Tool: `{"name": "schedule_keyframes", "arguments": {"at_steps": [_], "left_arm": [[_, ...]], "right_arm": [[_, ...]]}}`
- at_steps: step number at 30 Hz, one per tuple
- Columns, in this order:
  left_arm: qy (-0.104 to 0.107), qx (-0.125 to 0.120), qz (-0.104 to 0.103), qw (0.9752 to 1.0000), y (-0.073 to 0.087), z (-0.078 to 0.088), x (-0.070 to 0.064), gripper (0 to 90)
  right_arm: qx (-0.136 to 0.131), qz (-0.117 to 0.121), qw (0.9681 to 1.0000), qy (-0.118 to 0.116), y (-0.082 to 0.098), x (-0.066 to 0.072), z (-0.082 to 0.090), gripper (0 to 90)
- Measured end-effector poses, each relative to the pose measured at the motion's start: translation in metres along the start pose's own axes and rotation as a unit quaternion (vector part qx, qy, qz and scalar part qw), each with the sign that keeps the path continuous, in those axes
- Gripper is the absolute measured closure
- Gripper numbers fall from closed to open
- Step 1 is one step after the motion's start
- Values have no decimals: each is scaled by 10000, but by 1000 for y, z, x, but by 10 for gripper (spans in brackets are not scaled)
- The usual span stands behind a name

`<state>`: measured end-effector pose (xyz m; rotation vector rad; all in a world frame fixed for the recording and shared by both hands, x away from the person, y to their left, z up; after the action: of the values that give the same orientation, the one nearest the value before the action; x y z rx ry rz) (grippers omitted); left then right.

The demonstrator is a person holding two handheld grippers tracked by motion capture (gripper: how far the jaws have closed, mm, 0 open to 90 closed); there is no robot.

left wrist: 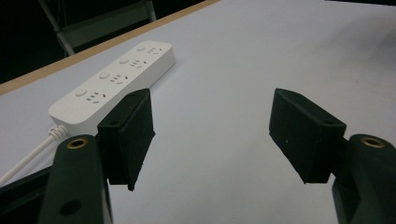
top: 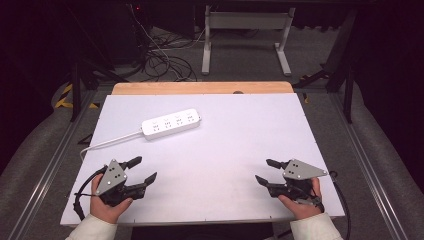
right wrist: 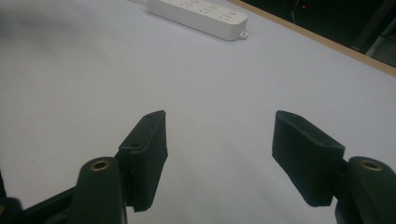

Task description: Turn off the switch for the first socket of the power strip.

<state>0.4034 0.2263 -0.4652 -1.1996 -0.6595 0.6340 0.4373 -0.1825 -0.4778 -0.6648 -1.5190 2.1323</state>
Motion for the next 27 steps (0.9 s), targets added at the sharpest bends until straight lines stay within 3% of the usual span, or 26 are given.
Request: {"name": "schedule_keyframes", "arguments": {"at_steps": [6, 9, 12, 16, 27], "left_arm": [[5, 133, 106, 9999, -2, 1, 1, 360], [3, 183, 62, 9998, -4, 0, 2, 360], [124, 205, 131, 9996, -9, 0, 3, 422], [203, 261, 289, 9990, -14, 0, 6, 442], [287, 414, 355, 9981, -29, -8, 18, 520]], "right_arm": [[-12, -7, 10000, -9, 0, 1, 0, 366], [5, 4, 10000, -36, 0, 1, -1, 368], [6, -1, 10000, -34, 0, 2, -1, 370], [6, -24, 10000, -53, 0, 2, -1, 373], [-19, -49, 10000, -38, -1, 2, -1, 374]]}}
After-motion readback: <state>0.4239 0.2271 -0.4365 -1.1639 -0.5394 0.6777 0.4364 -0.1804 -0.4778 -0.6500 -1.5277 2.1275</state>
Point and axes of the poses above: each handheld gripper's, and its own axes: z roughly backward along the jaws, y roughly out of its underside, x roughly to its left, the point moved 6 cm from there along -z, roughly forward along the jaws, and after that the axes turned 10 degrees about -x, right-handed, at the moved point
